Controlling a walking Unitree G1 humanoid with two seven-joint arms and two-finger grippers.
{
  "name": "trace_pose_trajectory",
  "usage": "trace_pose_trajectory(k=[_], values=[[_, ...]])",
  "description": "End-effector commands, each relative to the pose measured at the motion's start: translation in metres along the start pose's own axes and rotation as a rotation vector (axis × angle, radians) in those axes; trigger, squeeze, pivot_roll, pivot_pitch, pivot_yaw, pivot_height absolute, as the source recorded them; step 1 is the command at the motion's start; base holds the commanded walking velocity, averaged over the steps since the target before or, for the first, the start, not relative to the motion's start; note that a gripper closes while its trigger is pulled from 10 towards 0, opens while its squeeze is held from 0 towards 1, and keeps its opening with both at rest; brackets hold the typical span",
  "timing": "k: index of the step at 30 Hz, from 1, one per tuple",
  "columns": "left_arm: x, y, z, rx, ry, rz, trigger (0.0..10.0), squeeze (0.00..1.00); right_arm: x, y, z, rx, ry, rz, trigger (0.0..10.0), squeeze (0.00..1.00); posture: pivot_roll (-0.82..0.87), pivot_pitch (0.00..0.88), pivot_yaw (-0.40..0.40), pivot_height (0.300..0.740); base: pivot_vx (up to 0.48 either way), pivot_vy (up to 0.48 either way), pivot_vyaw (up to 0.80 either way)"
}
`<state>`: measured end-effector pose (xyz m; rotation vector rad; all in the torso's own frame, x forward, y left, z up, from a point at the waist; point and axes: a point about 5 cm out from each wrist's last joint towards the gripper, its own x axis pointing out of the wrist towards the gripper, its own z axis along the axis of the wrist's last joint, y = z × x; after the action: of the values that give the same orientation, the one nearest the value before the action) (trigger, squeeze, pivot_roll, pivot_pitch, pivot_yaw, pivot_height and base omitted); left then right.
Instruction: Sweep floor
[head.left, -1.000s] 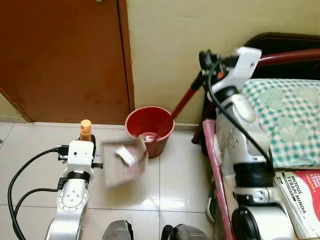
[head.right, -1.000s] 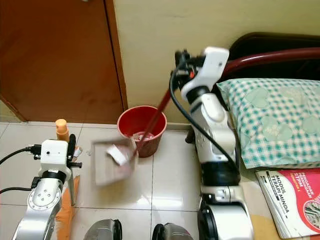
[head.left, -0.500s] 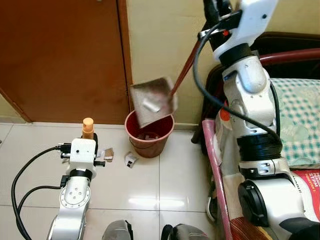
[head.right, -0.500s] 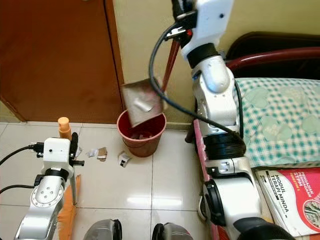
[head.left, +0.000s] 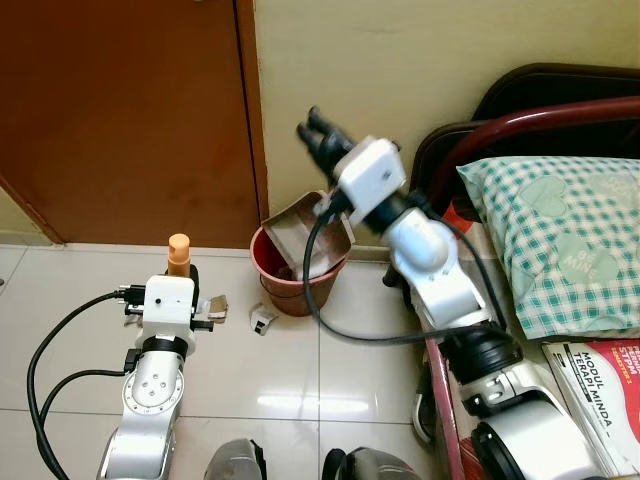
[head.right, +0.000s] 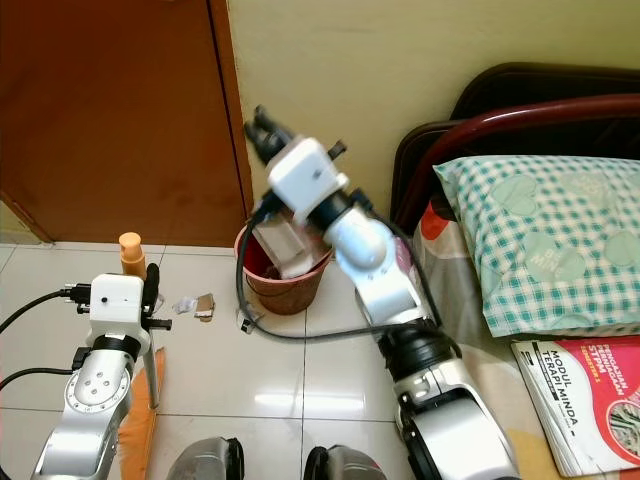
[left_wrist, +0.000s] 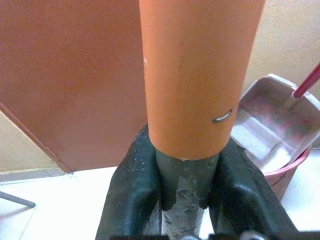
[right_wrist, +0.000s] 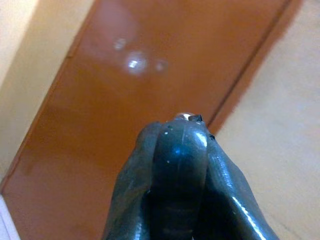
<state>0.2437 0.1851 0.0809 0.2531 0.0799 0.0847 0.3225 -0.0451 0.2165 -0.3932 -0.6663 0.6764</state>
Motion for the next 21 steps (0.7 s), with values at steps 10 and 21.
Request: trace_pose_trajectory(k=[10, 21], values=[[0.005, -0.006, 0.006, -0.011, -0.028, -0.015, 10.0, 0.00, 0.030, -0.058, 0.051, 0.032, -0.215, -0.265, 10.0, 0.00, 0.05, 0.097, -0.073, 0.740, 0.000, 0.000, 0.00], [0.005, -0.007, 0.005, -0.010, -0.027, -0.010, 10.0, 0.00, 0.039, -0.082, 0.065, 0.378, -0.247, -0.438, 10.0, 0.00, 0.05, 0.088, -0.076, 0.740, 0.000, 0.000, 0.00]])
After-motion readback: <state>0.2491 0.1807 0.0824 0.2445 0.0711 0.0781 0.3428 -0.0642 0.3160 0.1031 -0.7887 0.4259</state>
